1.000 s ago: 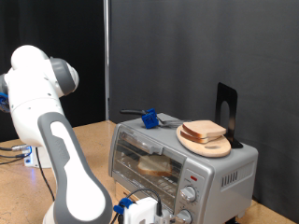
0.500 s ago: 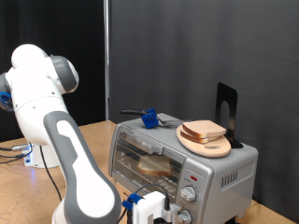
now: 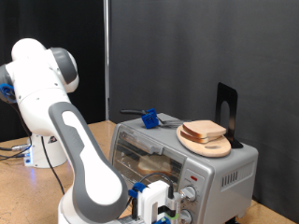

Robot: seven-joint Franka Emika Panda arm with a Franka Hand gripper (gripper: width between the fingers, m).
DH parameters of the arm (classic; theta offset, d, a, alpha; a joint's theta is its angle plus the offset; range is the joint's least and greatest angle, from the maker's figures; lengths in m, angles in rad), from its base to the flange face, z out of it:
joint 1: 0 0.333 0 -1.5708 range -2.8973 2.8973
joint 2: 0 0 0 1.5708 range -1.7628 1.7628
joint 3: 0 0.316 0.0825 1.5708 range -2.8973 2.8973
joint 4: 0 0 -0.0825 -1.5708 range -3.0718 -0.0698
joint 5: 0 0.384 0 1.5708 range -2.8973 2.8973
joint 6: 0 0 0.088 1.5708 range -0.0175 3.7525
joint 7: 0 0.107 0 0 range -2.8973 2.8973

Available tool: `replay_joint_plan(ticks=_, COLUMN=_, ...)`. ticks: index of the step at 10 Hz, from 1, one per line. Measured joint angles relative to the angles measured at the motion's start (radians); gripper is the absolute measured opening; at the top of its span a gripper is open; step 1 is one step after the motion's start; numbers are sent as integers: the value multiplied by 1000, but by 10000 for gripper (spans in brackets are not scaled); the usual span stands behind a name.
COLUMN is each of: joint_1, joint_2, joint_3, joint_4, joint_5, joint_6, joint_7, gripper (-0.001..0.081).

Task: Make a piece of toast with the oven

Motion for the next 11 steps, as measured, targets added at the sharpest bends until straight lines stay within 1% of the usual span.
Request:
replay_joint_plan(ticks=3, joint_1=-4, joint_2=-21, joint_3=0, joint_4=-32, joint_5=8, joint_6=25, joint_7=-14, gripper=682)
replay_joint_plan(ticks=4, joint_1=-4, joint_2=-21, joint_3=1, joint_4=-36, joint_5=9, joint_6=30, joint_7=-16, gripper=652)
replay_joint_plan(ticks=5, joint_1=-4, joint_2=-21, joint_3=2, joint_4=-43, joint_5=9, joint_6=40, joint_7=-22, gripper=652)
replay_joint_plan(ticks=6, joint_1=-4, joint_2=-21, joint_3=3, joint_4=-48, joint_5=11, joint_6=50, joint_7=-31, gripper=471)
replay_joint_plan(ticks=7, joint_1=-4, joint_2=-21, joint_3=3, joint_4=-53, joint_5=17, joint_6=62, joint_7=-42, gripper=471)
replay_joint_plan(ticks=8, joint_1=-4, joint_2=-21, joint_3=3, joint_4=-57, joint_5=25, joint_6=75, joint_7=-57, gripper=288)
replay_joint_plan(ticks=9, joint_1=-5, joint_2=-21, joint_3=3, joint_4=-61, joint_5=30, joint_6=82, joint_7=-69, gripper=152)
replay_joint_plan(ticks=10, joint_1=-7, joint_2=-21, joint_3=3, joint_4=-62, joint_5=36, joint_6=81, joint_7=-74, gripper=152)
replay_joint_plan(ticks=11, joint_1=-7, joint_2=-22, joint_3=3, joint_4=-62, joint_5=40, joint_6=77, joint_7=-78, gripper=34)
